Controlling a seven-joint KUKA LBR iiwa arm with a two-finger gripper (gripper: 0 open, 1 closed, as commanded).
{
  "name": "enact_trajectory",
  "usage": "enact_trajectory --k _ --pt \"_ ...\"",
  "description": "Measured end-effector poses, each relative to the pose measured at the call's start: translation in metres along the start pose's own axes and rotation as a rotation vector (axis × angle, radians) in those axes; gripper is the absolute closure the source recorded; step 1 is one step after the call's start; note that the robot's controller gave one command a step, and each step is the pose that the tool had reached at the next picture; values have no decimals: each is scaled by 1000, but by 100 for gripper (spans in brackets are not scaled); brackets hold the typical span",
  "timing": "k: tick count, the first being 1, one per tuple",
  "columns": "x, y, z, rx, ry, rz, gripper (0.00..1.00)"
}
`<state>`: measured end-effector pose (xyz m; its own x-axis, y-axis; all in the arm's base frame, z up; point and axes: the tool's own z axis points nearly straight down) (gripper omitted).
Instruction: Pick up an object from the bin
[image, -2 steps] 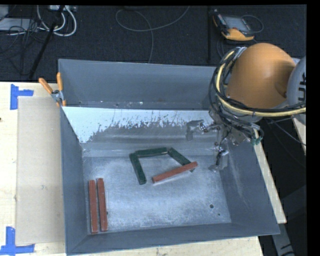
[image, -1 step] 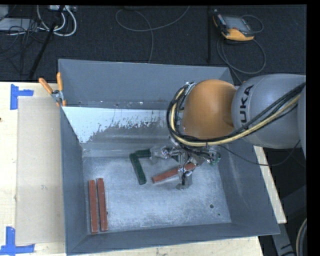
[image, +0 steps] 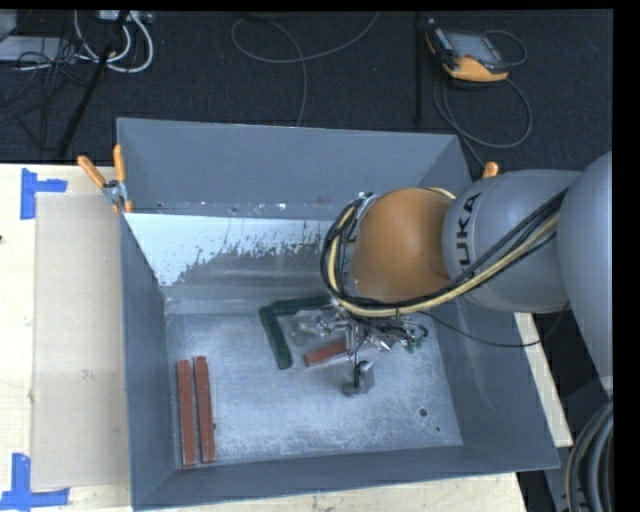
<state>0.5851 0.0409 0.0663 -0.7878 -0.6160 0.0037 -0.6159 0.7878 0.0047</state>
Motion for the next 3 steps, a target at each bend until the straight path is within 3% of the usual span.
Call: enact_trajectory --k 1,2,3 --pt "-23 52 -3 2 -3 -198 0" --pt "-74 53 -38 7 -13 -189 0" --pt "-82 59 -1 3 -3 -225 0"
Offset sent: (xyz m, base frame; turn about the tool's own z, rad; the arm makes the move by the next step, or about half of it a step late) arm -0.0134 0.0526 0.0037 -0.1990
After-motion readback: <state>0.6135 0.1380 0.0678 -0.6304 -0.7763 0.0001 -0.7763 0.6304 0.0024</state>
